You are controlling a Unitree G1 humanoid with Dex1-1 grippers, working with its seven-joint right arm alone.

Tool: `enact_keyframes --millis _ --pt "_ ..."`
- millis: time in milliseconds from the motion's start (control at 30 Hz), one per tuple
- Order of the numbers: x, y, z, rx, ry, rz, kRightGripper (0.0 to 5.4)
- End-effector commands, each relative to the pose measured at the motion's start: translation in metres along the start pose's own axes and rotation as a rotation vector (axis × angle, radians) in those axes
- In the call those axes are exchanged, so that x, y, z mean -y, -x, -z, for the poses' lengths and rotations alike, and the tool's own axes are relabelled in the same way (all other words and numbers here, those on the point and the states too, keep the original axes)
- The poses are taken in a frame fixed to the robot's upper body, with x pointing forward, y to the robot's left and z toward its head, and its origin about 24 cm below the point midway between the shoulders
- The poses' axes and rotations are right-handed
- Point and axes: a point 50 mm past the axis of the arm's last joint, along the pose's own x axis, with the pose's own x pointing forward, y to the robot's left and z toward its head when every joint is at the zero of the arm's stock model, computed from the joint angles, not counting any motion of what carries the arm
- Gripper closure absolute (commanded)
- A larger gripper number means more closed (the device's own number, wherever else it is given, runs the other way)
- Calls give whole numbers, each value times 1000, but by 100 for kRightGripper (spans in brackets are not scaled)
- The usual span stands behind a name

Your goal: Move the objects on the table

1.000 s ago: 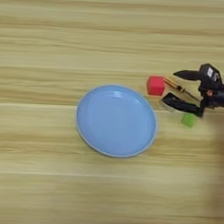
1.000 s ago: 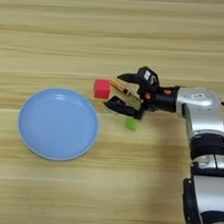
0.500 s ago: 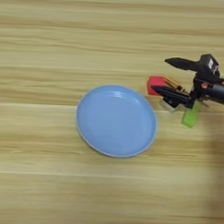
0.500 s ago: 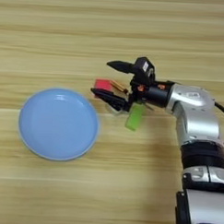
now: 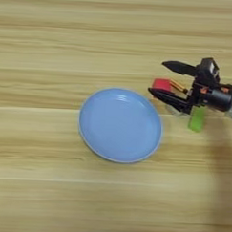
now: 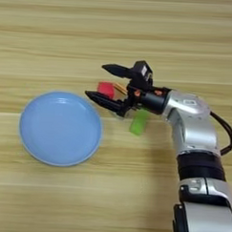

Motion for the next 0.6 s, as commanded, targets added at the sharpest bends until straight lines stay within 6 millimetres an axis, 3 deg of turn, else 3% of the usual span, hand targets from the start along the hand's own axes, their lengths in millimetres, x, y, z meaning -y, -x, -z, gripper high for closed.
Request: enact_keyframes --millis 33,400,600 --pt "5 -4 -25 45 90 21 3" --pt "-13 -17 -11 -27 141 -7 3" --pt "-31 -44 1 -113 202 -43 3"
